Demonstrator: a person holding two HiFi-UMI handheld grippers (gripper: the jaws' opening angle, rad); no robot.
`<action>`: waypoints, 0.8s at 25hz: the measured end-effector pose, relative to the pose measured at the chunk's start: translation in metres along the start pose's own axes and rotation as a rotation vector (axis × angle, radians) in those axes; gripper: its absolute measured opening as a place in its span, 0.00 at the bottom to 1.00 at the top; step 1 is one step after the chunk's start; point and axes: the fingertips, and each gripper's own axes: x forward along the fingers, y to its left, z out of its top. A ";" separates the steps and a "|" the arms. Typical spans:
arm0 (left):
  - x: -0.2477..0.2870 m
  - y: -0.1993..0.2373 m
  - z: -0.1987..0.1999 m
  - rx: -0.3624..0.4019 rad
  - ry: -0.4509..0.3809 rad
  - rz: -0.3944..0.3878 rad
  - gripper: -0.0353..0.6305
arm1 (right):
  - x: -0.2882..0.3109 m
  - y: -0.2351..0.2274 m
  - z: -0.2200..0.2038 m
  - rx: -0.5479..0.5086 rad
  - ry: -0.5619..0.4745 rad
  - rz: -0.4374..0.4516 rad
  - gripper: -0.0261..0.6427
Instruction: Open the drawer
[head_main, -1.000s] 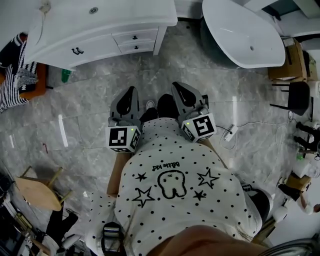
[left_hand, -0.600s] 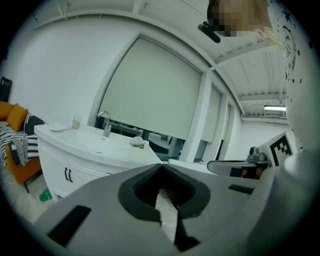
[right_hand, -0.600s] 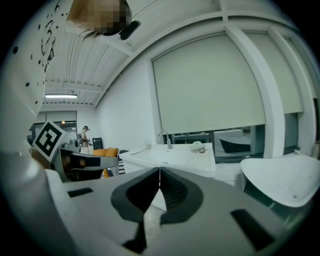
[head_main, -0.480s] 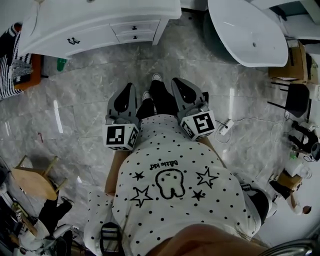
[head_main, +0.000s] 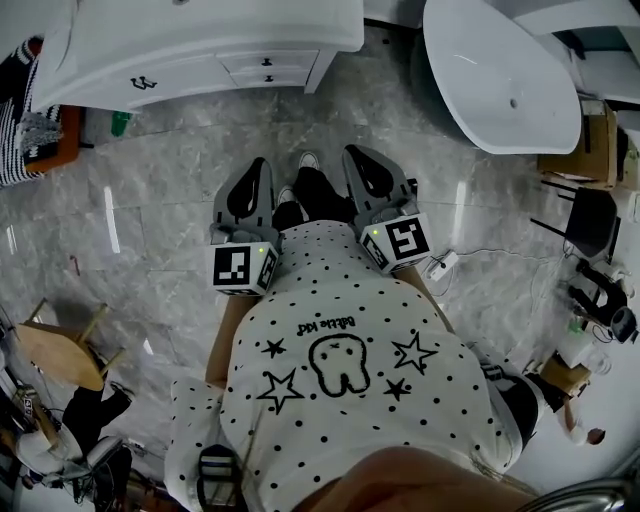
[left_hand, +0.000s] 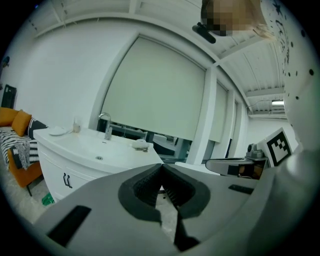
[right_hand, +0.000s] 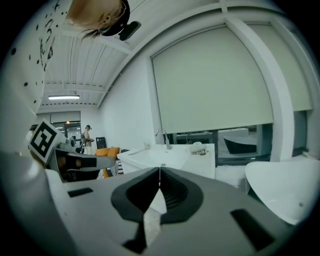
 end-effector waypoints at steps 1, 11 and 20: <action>0.009 -0.002 0.001 0.002 -0.002 0.001 0.06 | 0.004 -0.009 0.001 0.001 -0.002 0.001 0.06; 0.072 -0.012 0.021 0.020 -0.062 0.010 0.06 | 0.031 -0.073 0.019 -0.024 -0.046 -0.007 0.06; 0.098 -0.012 0.024 0.018 -0.051 -0.006 0.06 | 0.051 -0.094 0.027 -0.022 -0.040 -0.002 0.06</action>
